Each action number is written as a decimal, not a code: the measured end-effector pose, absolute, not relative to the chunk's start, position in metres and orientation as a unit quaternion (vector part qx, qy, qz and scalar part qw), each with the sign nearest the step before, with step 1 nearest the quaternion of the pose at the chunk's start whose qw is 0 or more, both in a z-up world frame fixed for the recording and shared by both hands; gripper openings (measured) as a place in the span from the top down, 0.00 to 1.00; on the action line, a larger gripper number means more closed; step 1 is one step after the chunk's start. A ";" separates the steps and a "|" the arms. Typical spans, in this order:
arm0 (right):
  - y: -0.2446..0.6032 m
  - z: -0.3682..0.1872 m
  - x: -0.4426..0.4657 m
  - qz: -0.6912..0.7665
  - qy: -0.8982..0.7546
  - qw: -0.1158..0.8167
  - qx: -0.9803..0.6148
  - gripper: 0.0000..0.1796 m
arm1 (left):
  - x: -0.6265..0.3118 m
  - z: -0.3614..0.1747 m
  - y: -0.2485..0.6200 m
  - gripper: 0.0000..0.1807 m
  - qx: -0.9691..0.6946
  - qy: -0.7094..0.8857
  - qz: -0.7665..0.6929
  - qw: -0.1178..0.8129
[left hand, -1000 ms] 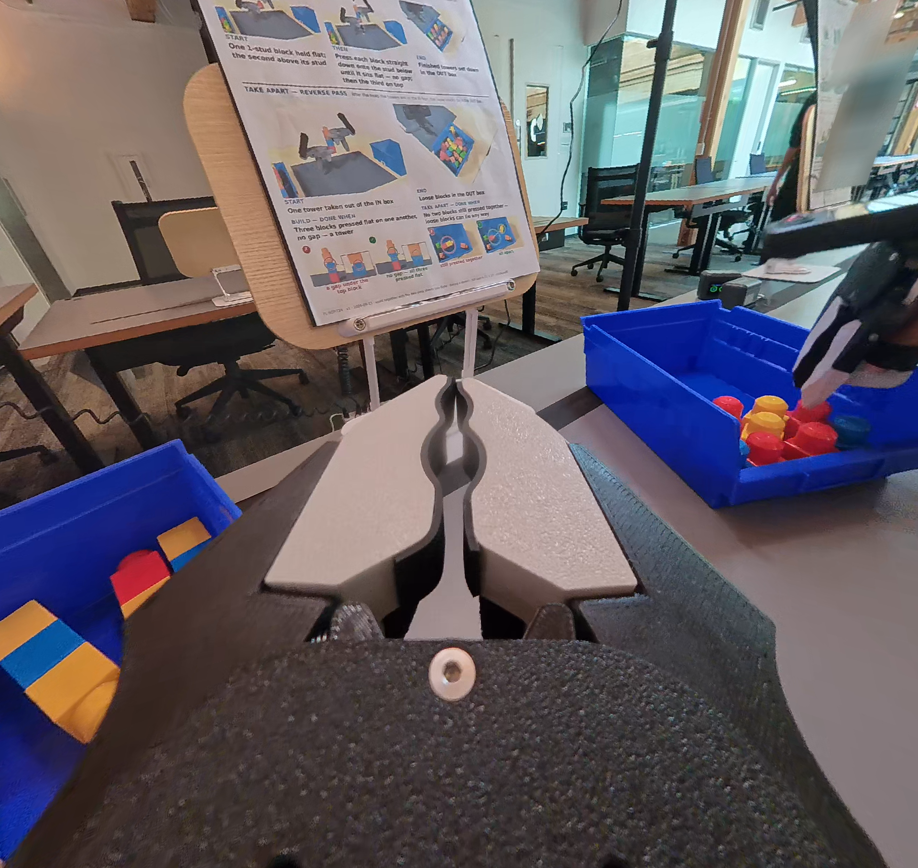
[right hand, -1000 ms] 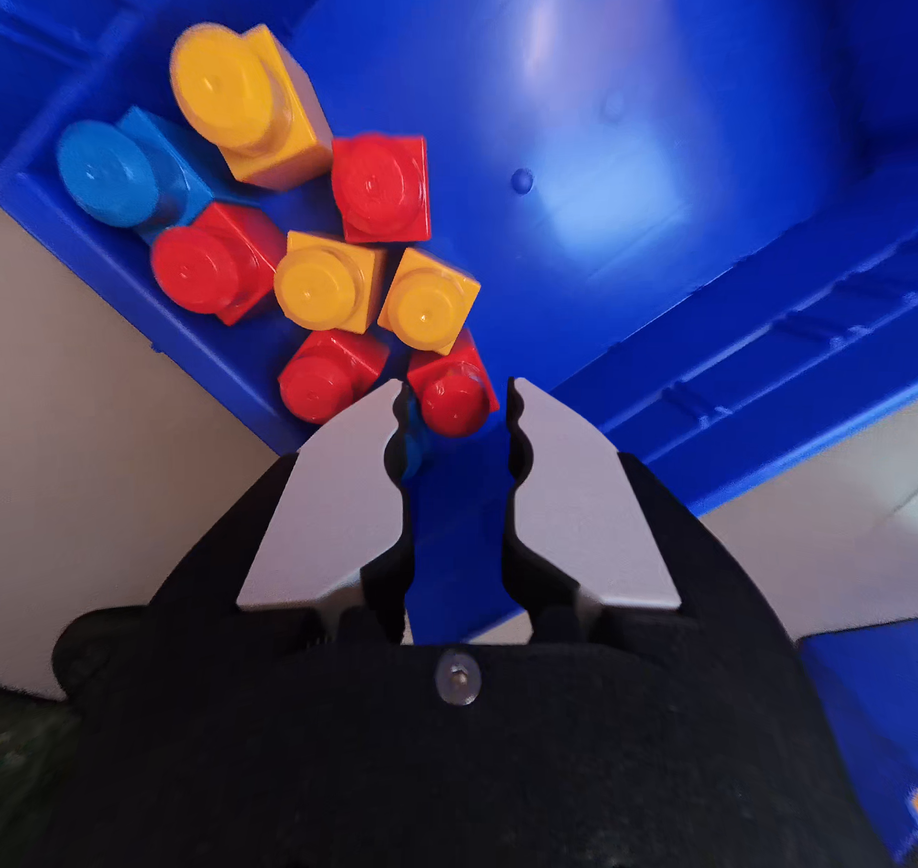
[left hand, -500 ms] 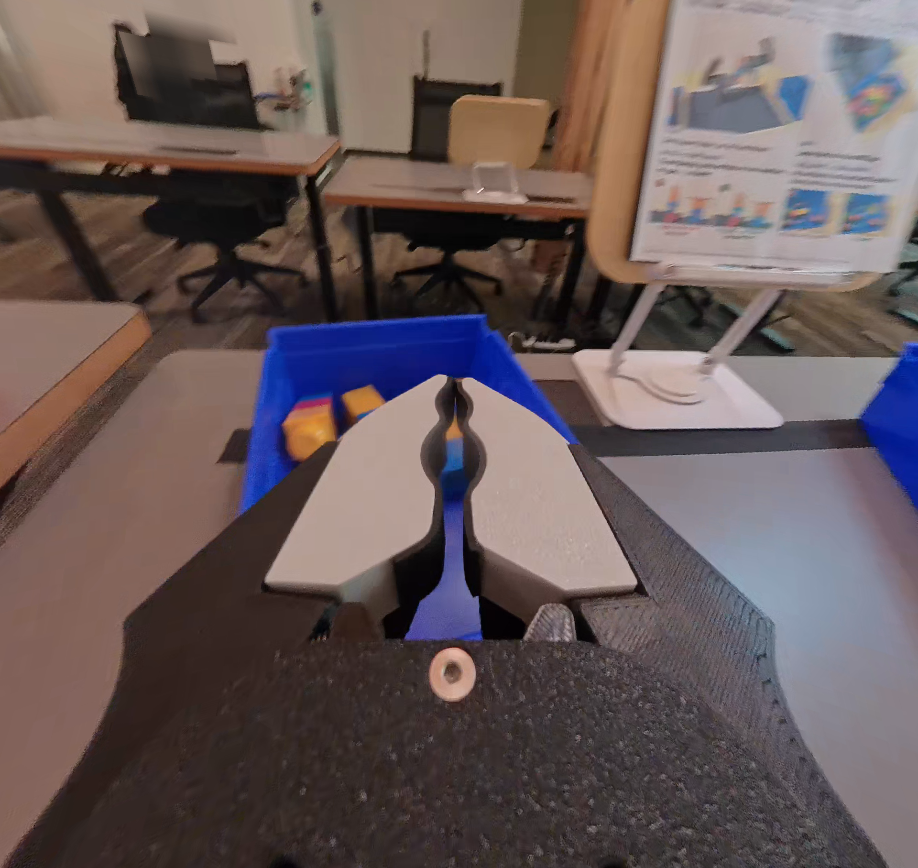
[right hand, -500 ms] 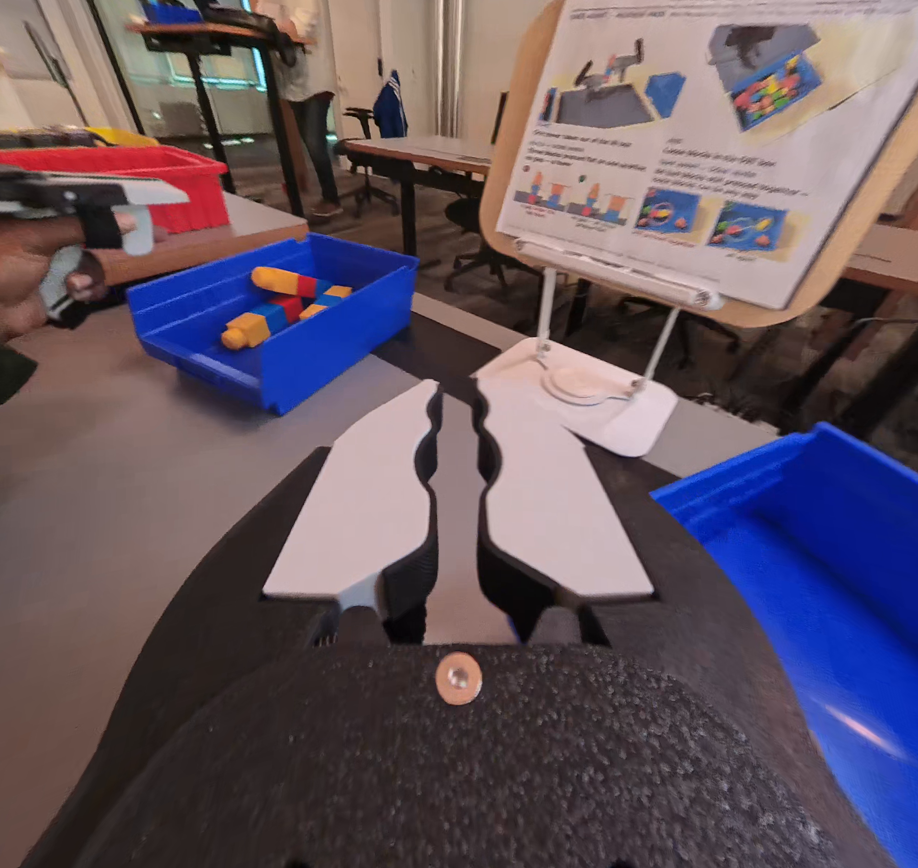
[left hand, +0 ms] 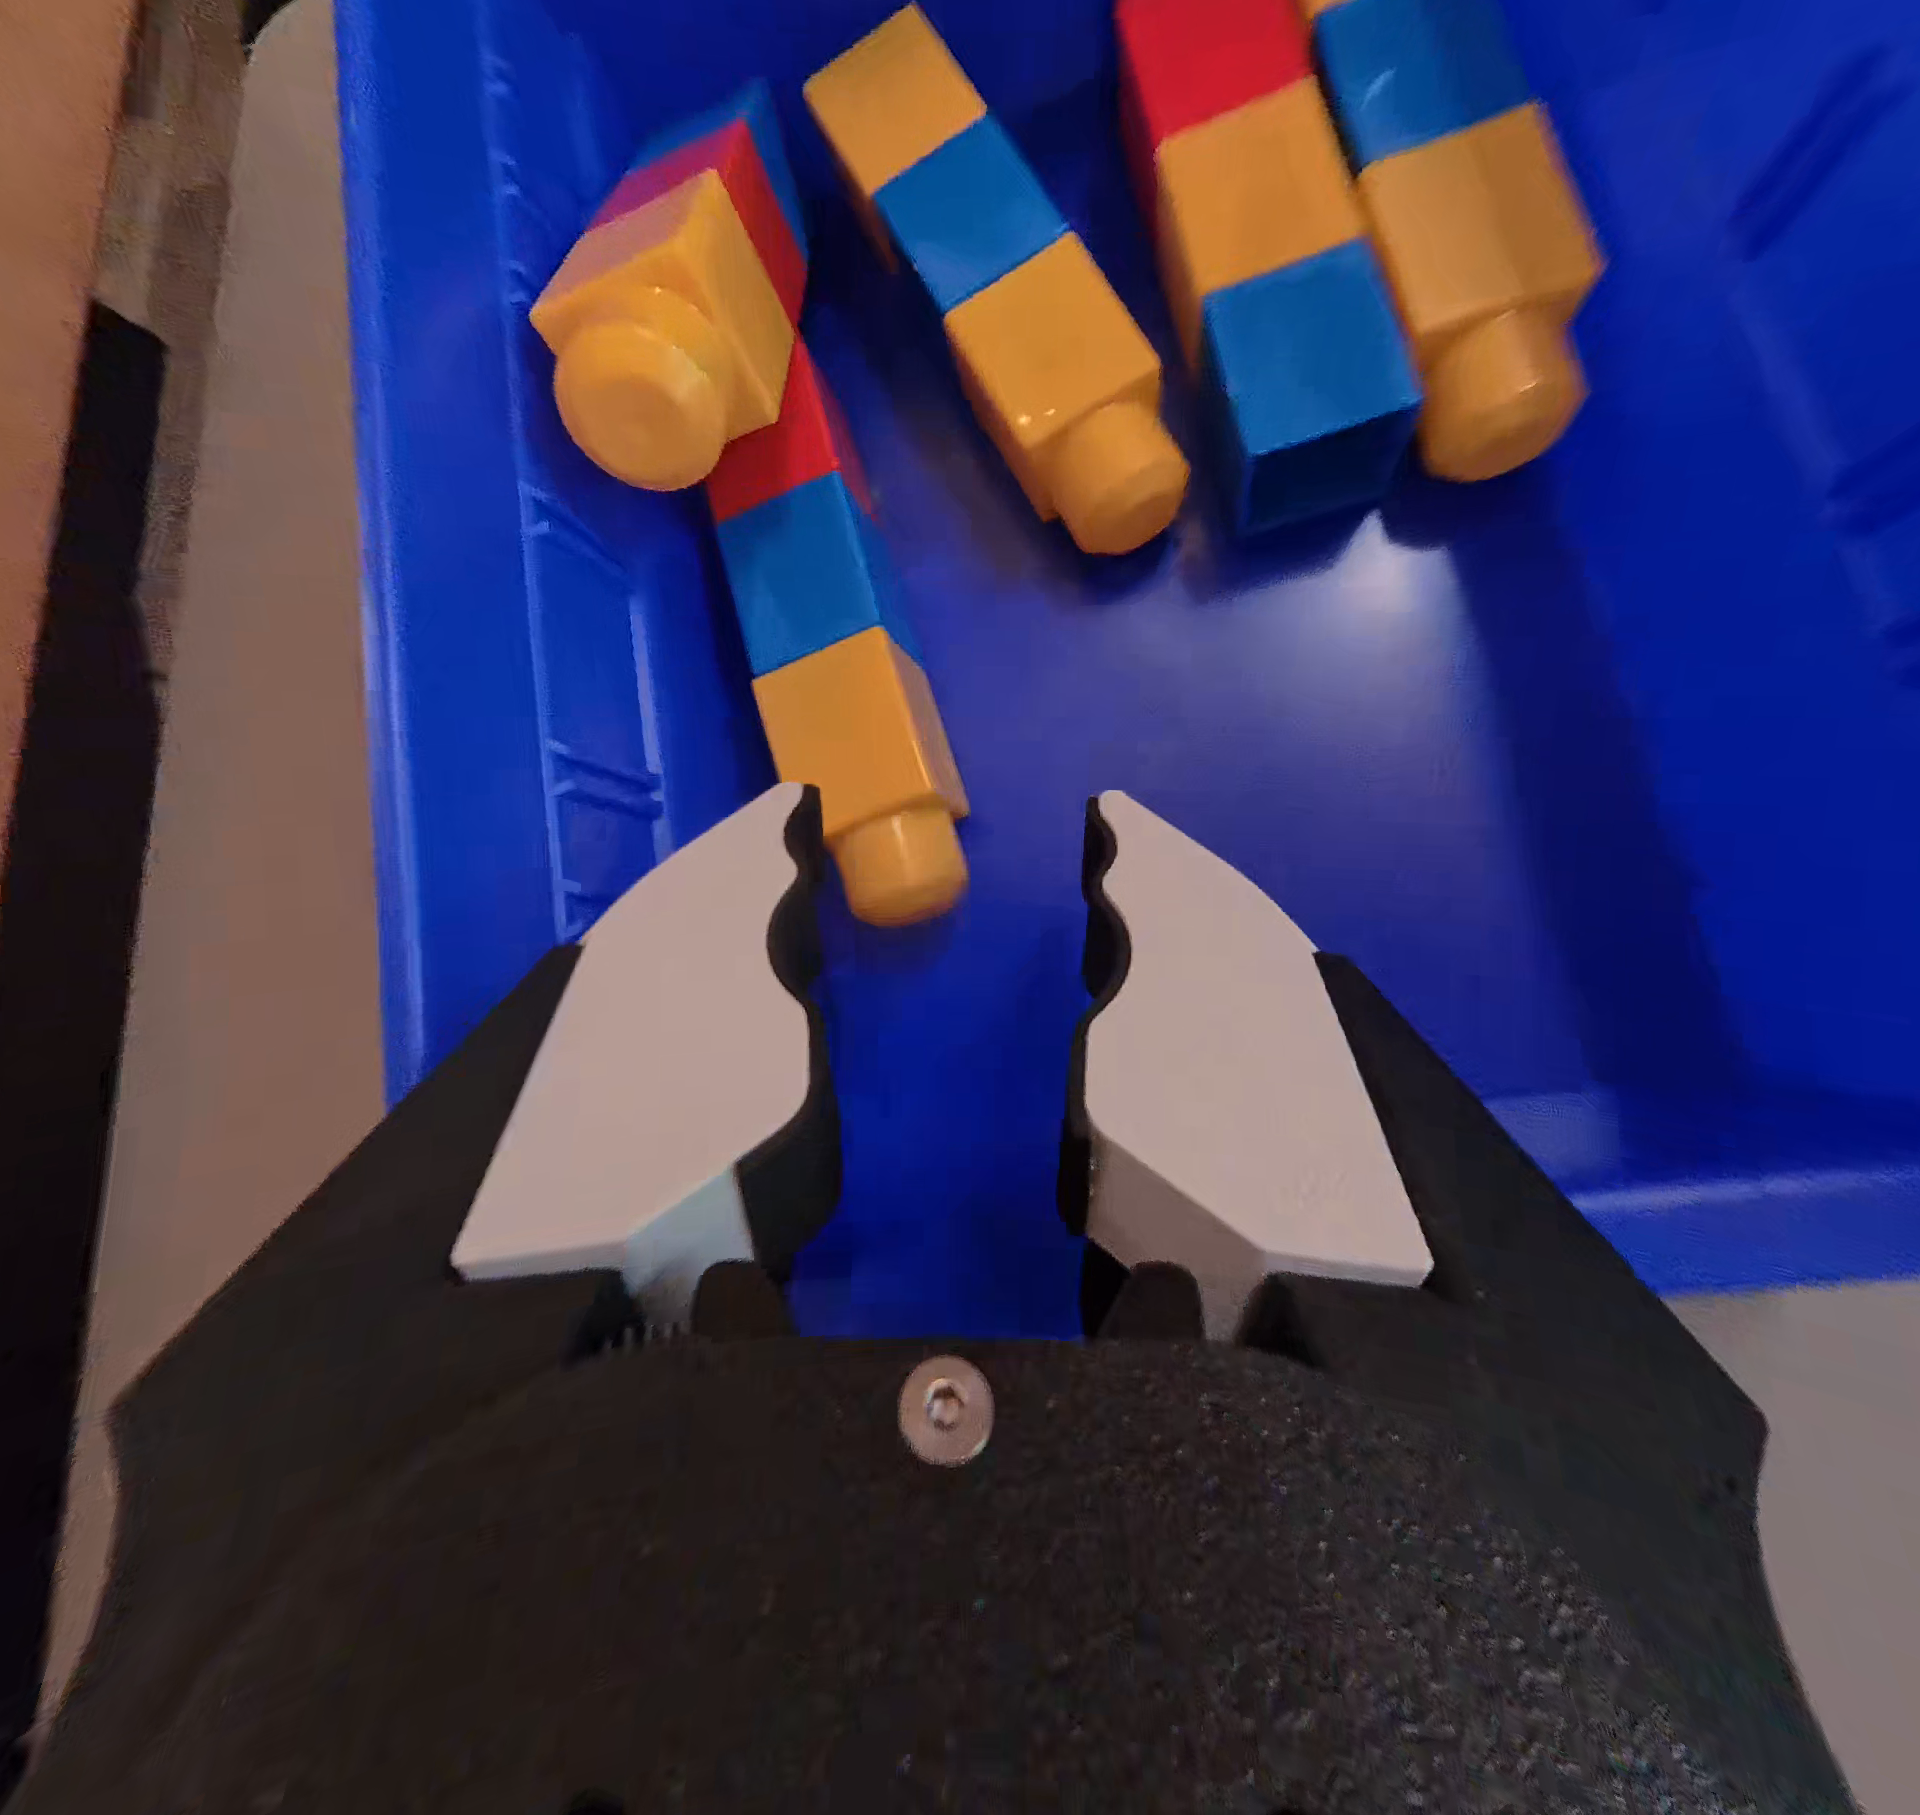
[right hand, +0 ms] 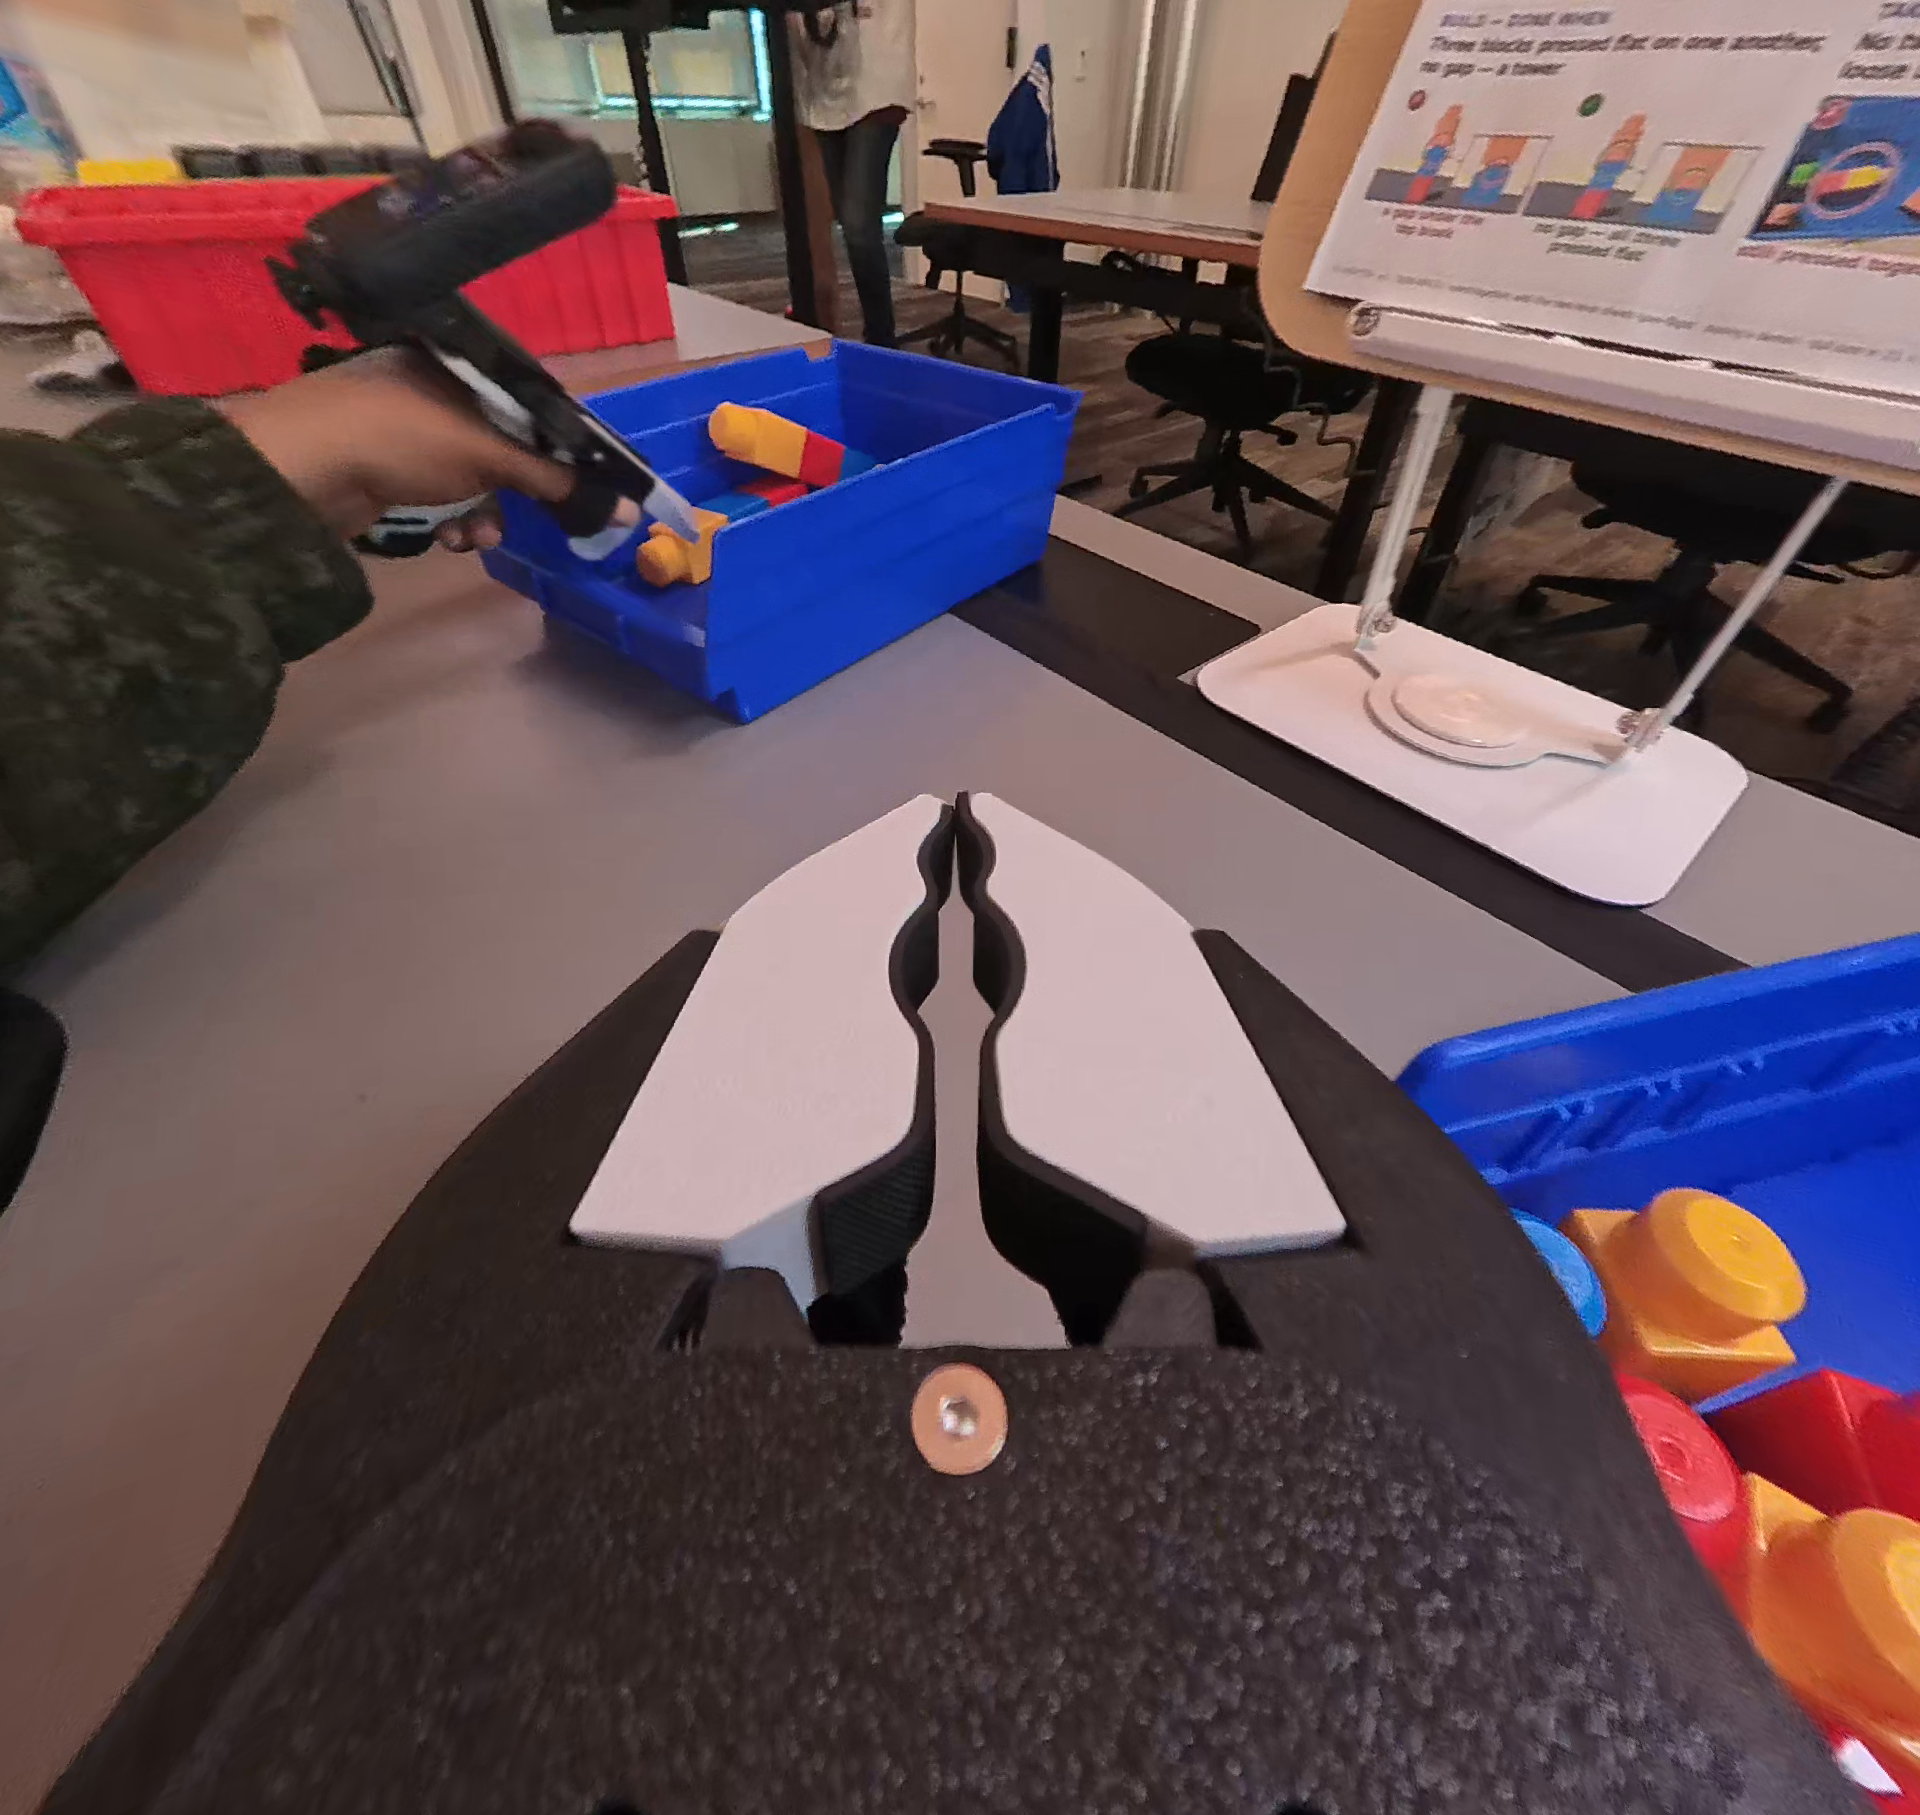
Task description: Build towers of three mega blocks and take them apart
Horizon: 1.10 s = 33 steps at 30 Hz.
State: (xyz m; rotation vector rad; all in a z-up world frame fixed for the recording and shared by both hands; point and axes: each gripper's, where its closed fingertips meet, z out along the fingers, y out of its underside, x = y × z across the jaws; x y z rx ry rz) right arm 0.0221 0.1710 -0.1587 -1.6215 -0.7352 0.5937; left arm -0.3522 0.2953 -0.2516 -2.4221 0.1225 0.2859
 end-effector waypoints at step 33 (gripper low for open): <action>0.165 -0.165 0.019 0.257 -0.356 0.576 -0.690 1.00 | -0.377 -0.241 0.299 0.80 -0.843 0.325 0.409 0.129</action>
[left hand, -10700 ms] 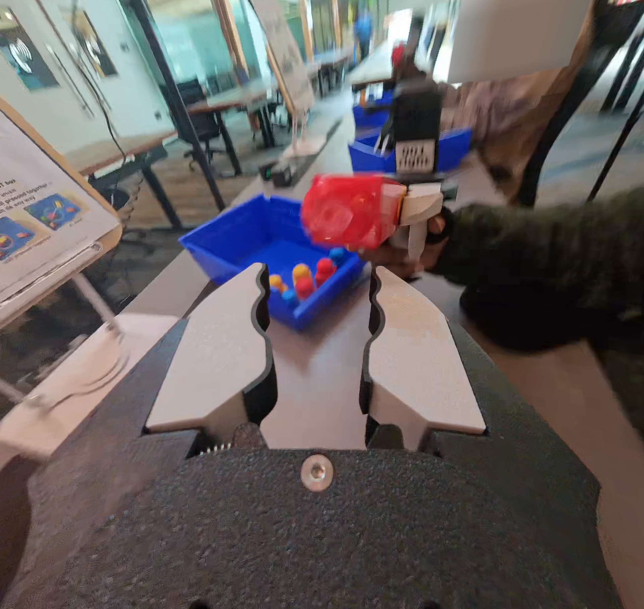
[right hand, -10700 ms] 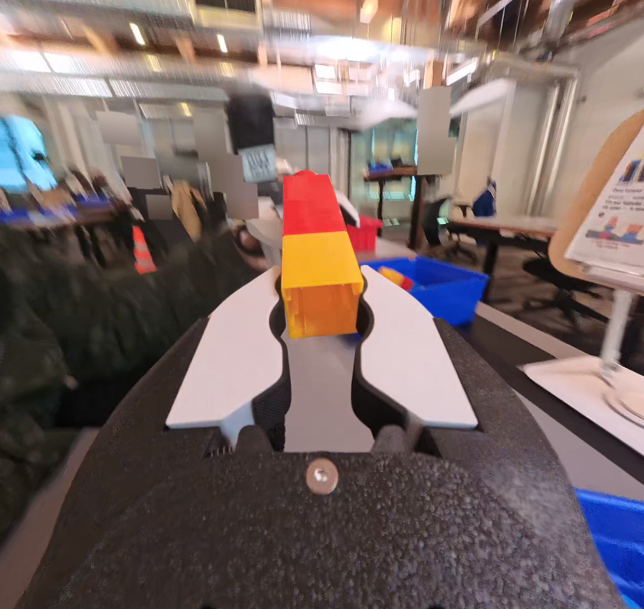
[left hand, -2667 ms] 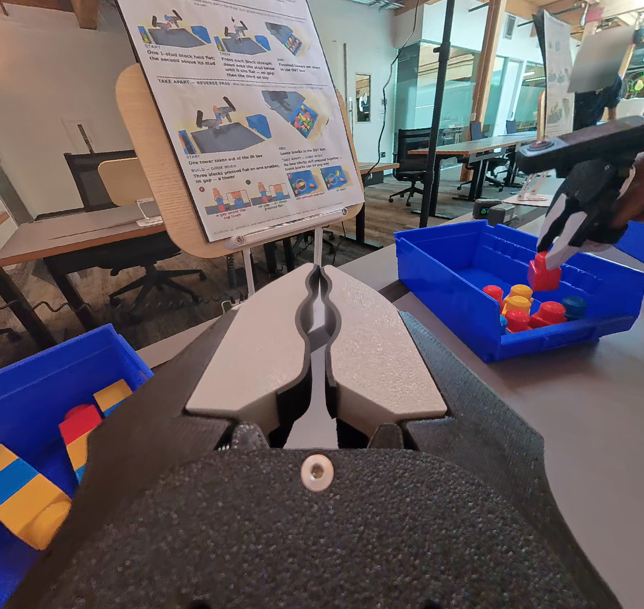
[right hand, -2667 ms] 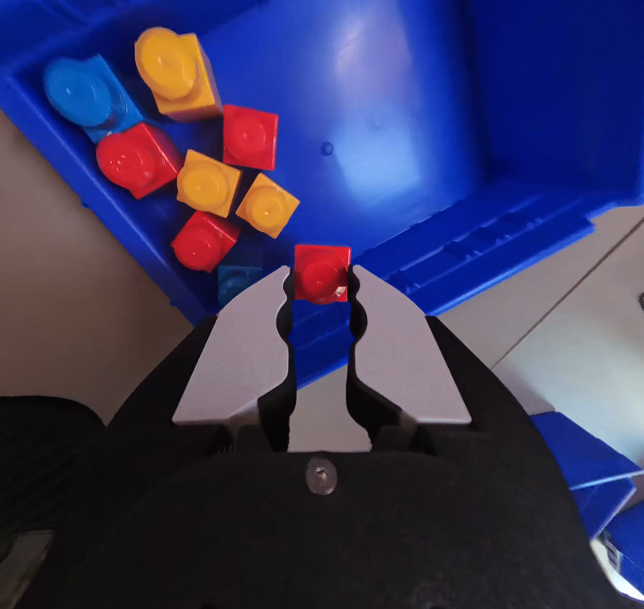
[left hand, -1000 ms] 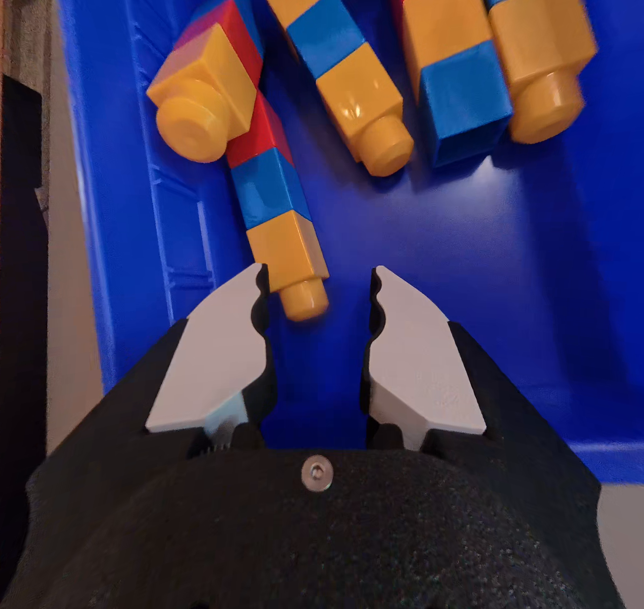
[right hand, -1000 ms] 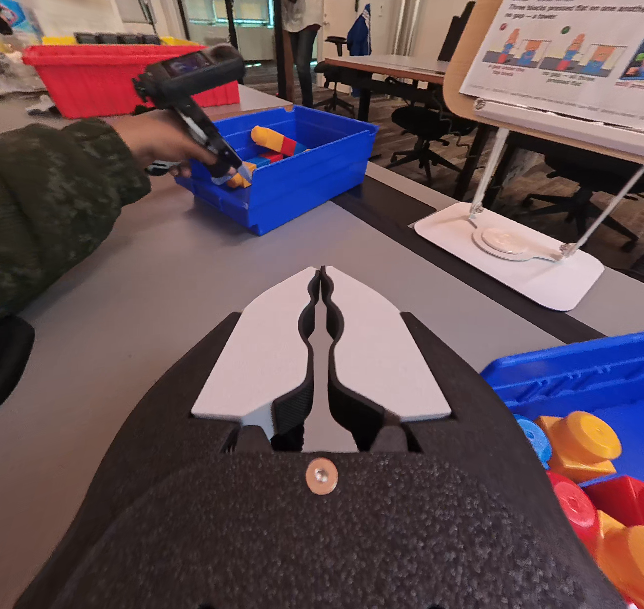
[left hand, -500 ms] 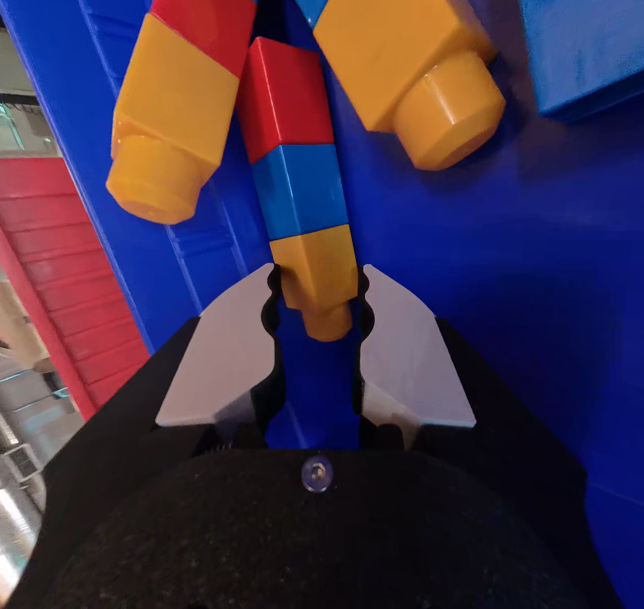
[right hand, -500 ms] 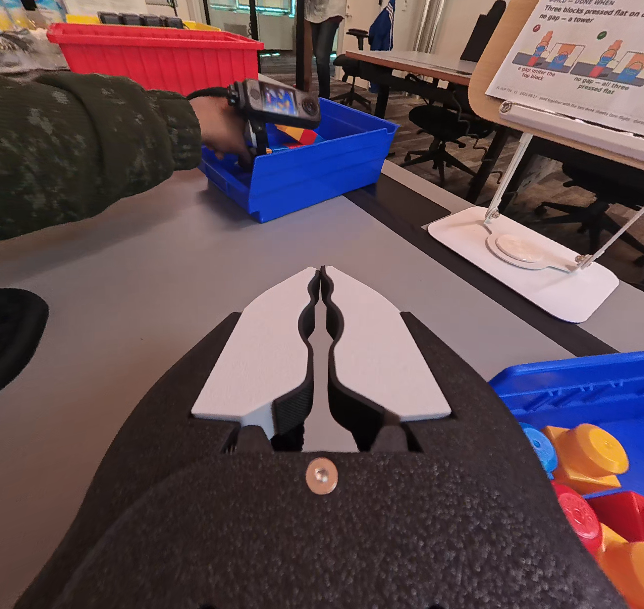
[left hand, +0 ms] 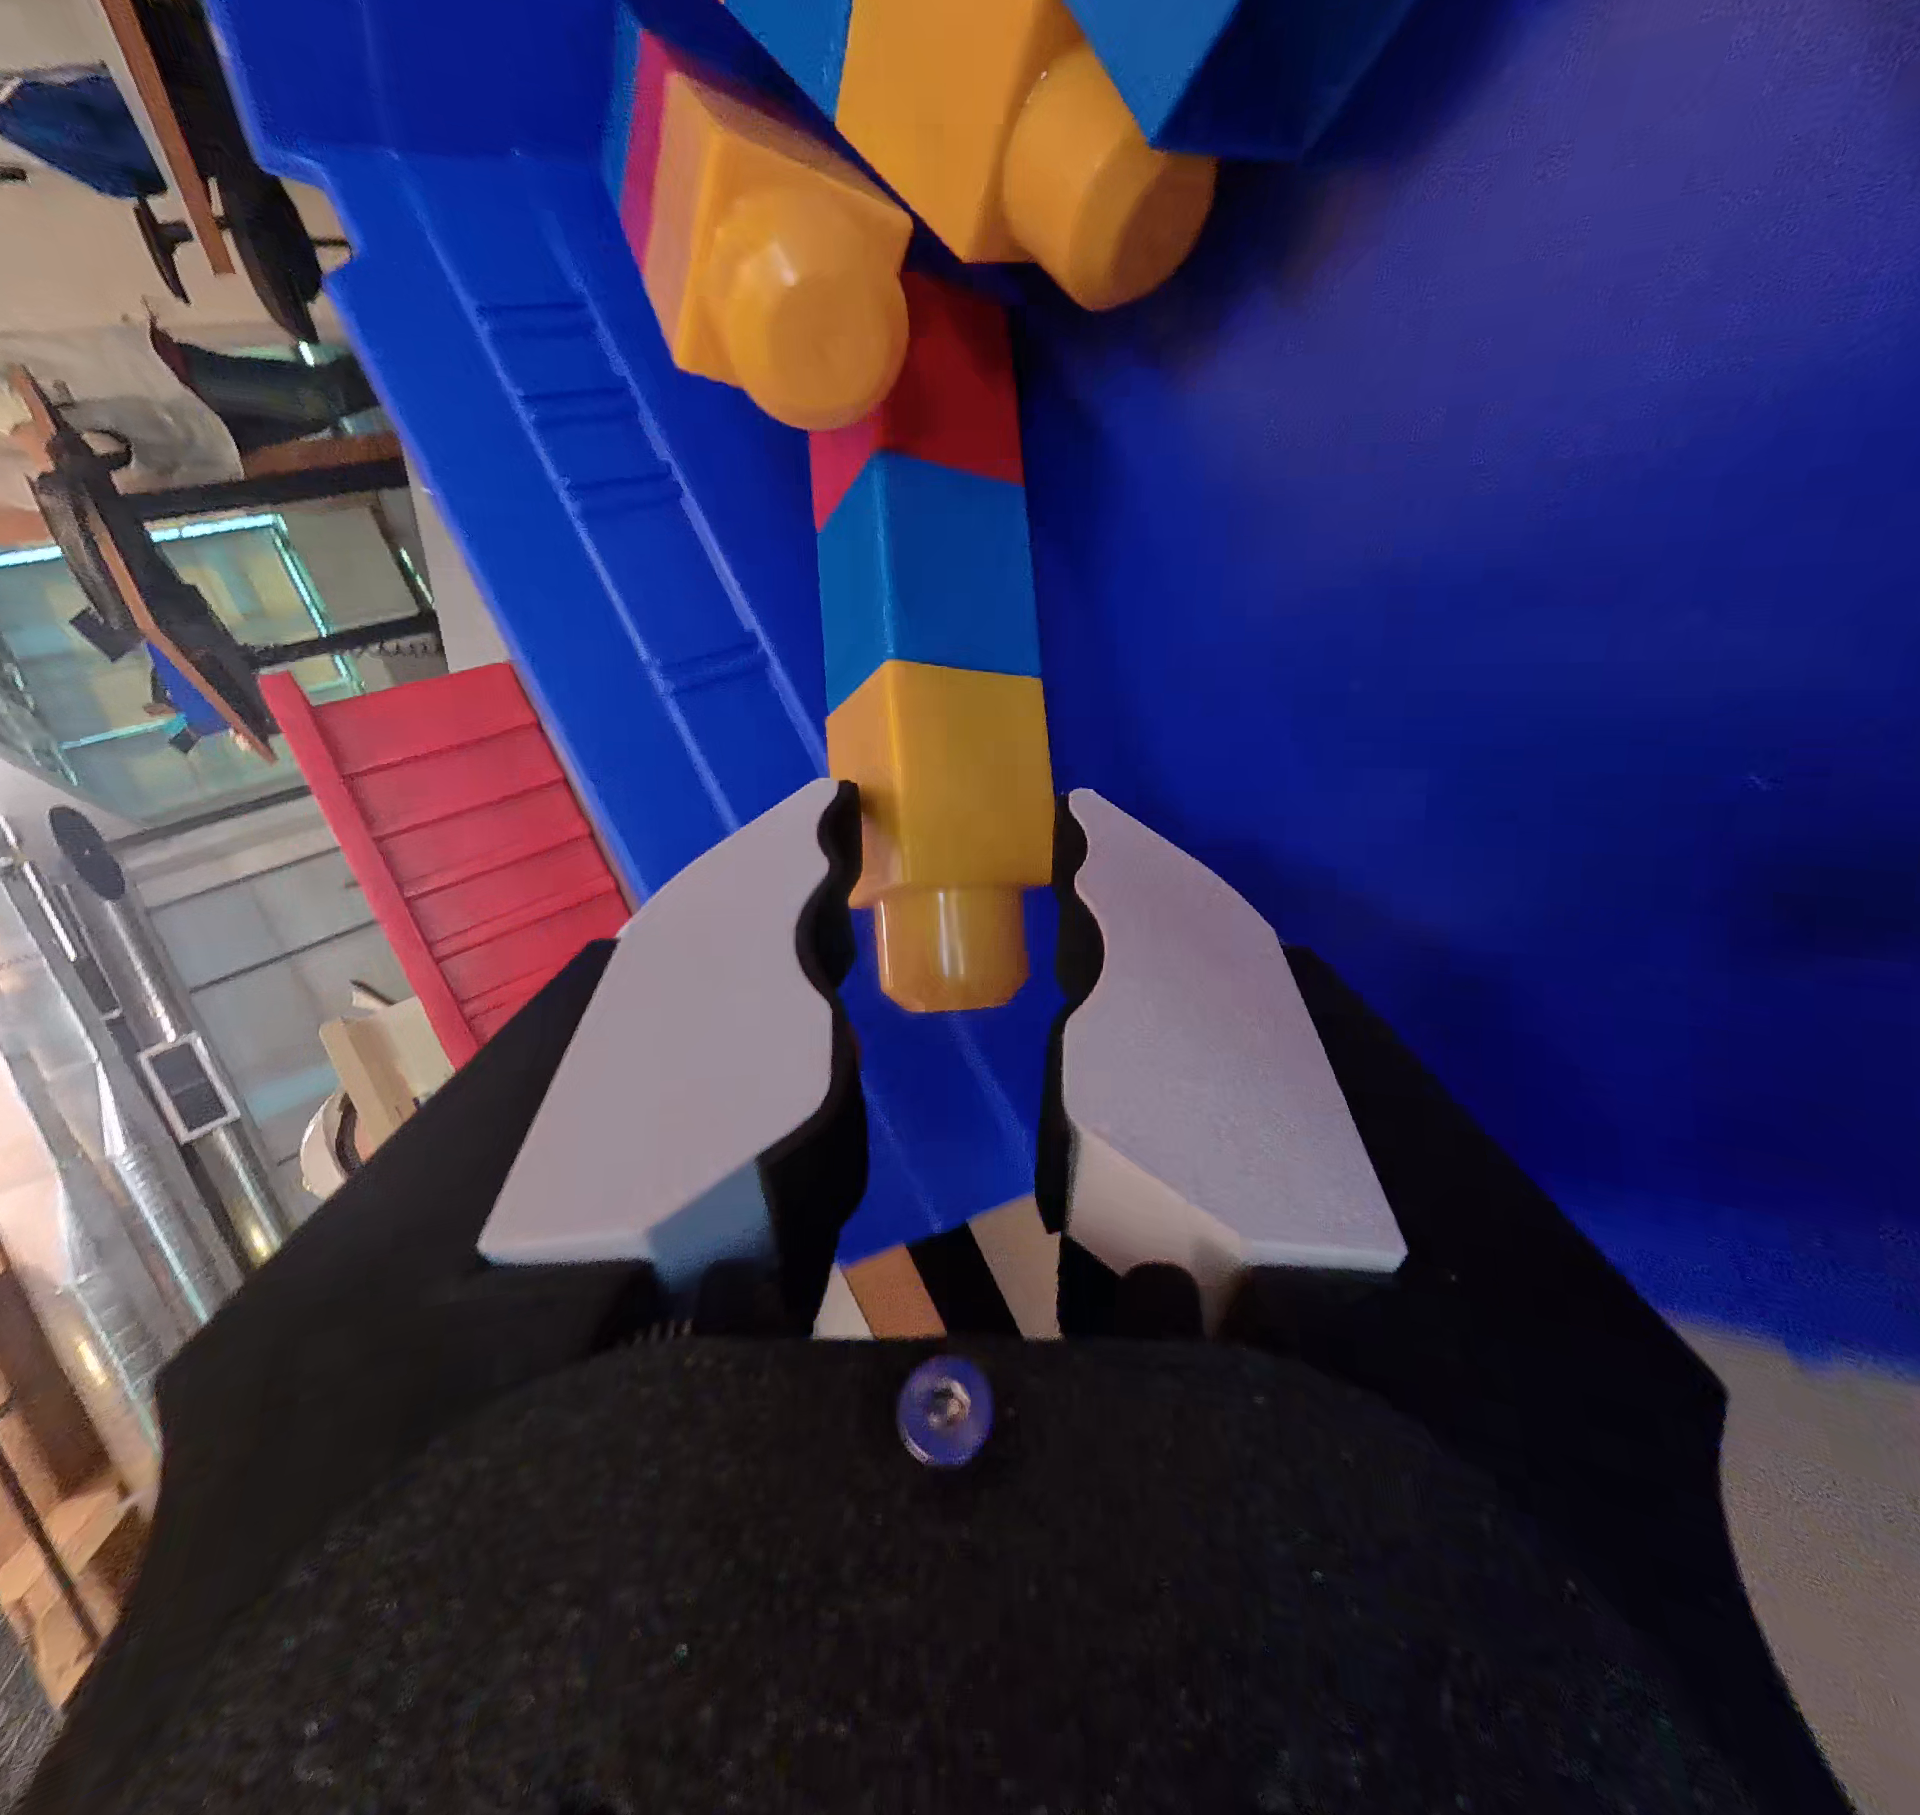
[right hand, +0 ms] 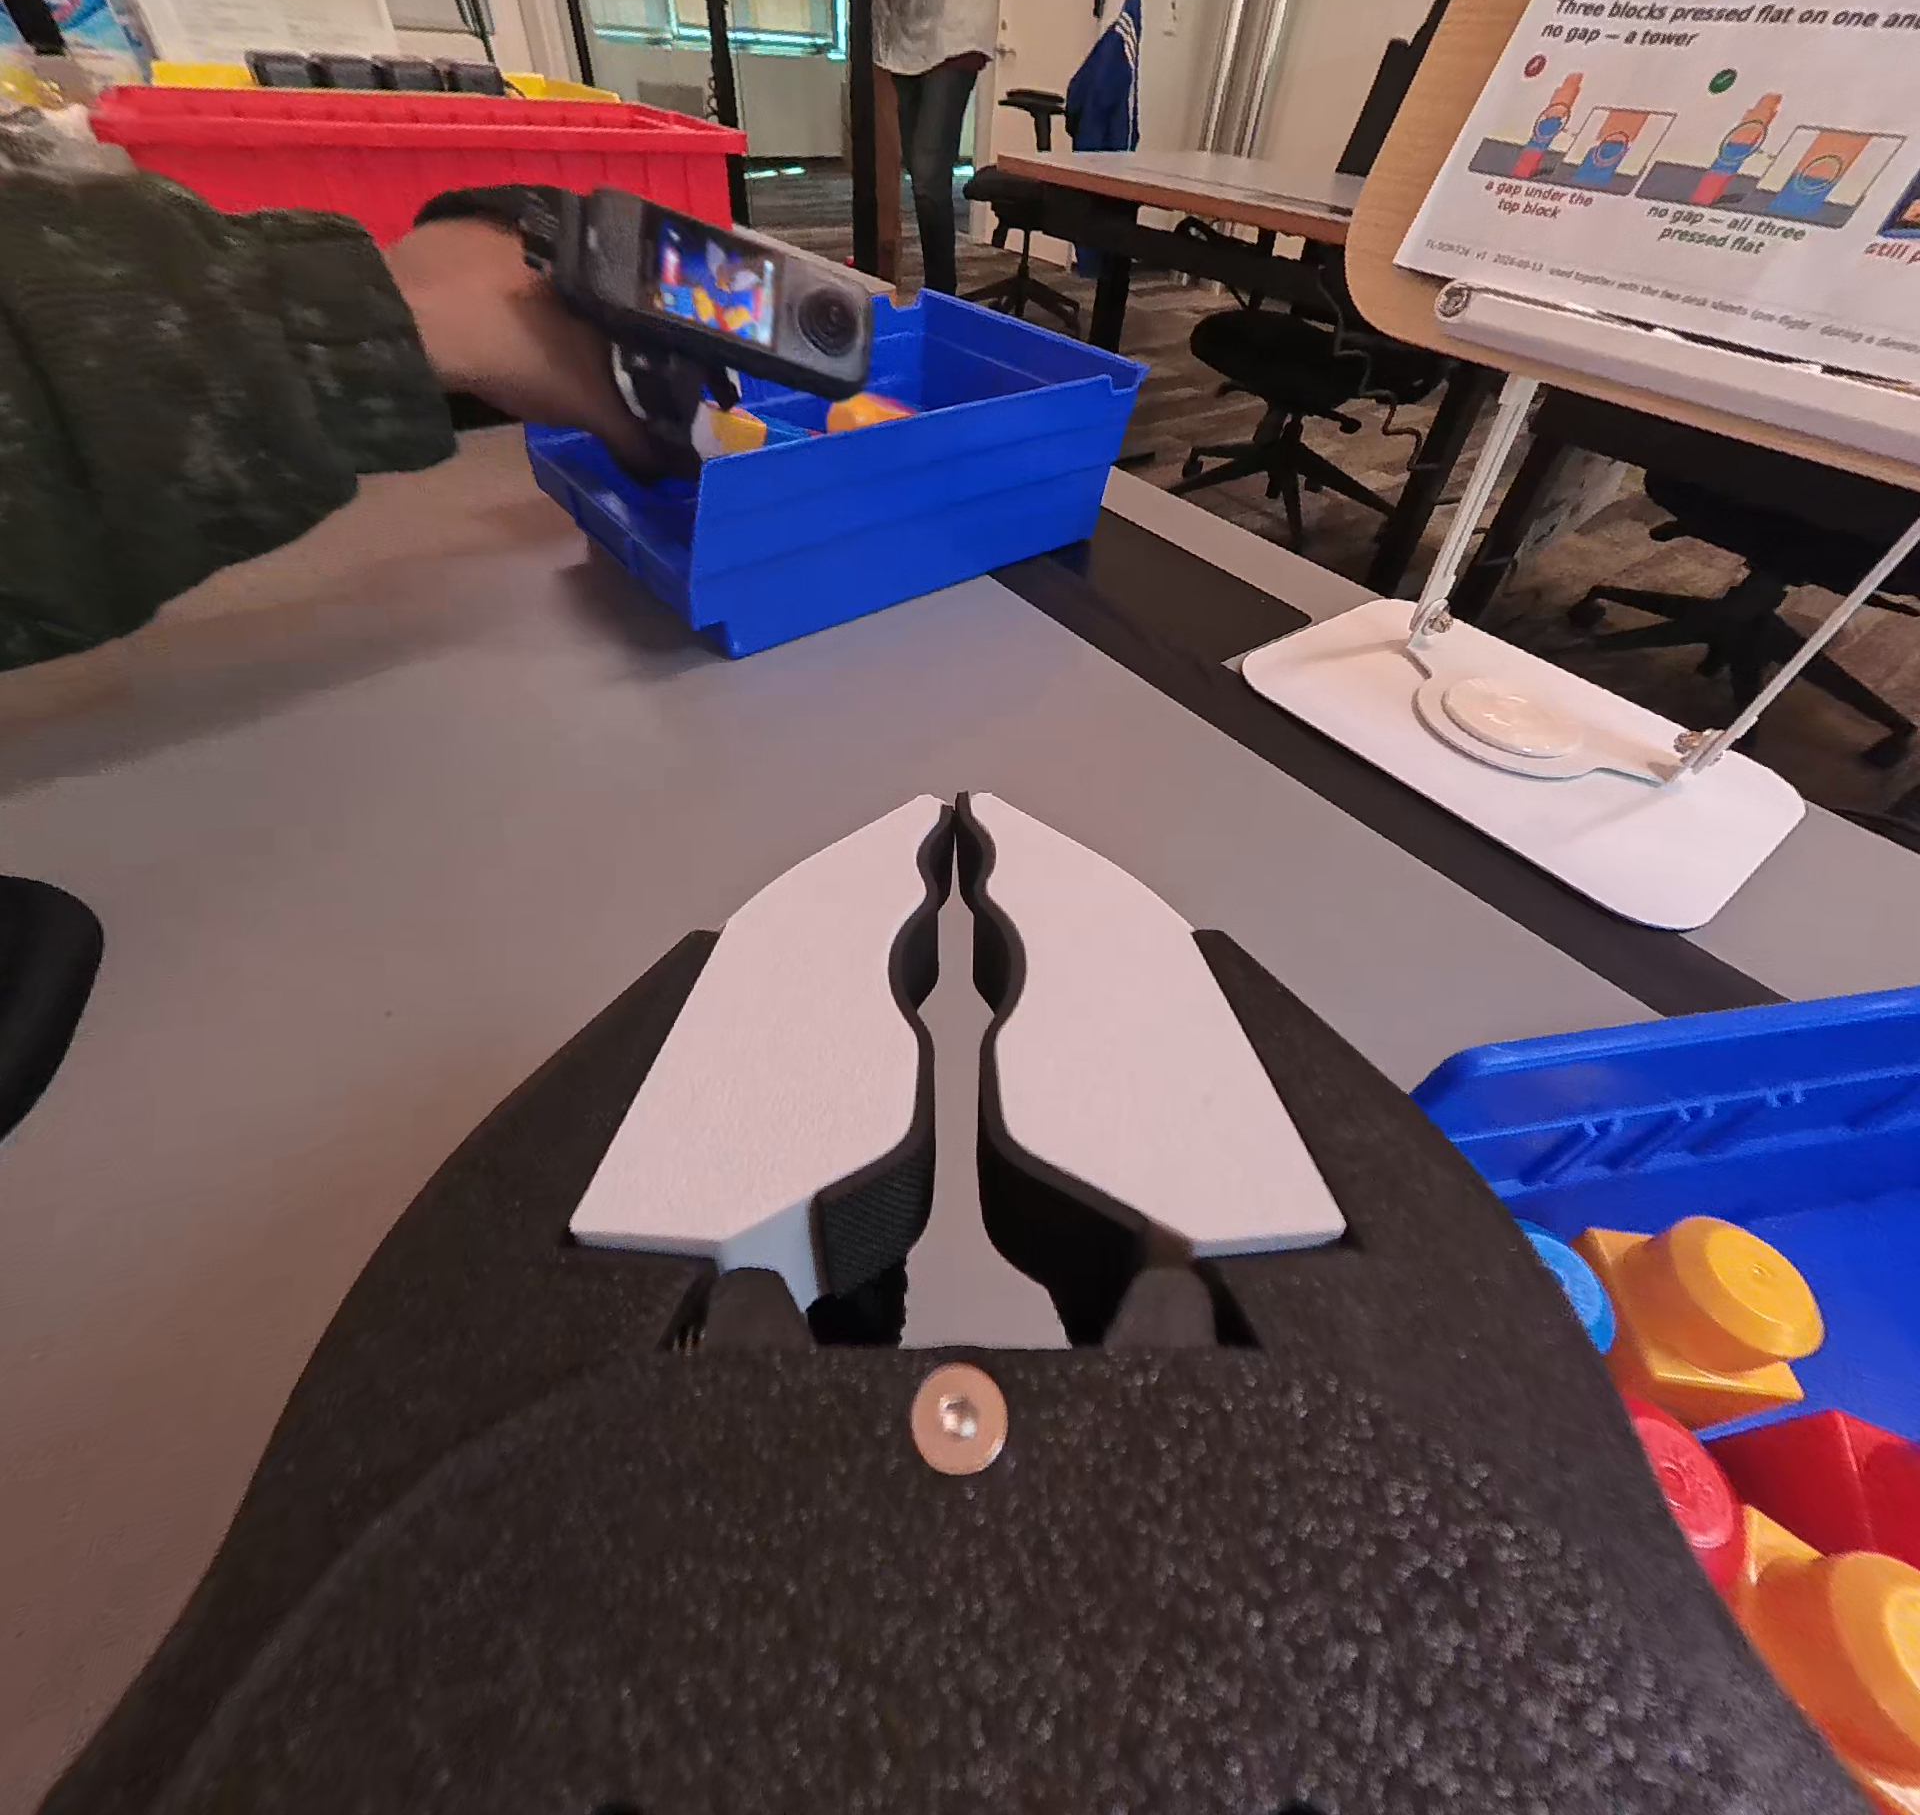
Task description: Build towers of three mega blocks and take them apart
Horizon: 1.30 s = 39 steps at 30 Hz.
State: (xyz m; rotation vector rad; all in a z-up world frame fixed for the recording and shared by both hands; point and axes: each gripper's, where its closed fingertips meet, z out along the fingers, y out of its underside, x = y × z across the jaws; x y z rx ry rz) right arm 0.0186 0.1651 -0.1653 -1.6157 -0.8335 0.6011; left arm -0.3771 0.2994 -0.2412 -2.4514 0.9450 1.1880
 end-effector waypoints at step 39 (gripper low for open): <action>0.138 -0.179 -0.014 0.214 -0.482 0.545 -0.652 0.72 | -0.185 -0.274 0.075 0.56 -0.708 0.701 -0.003 0.093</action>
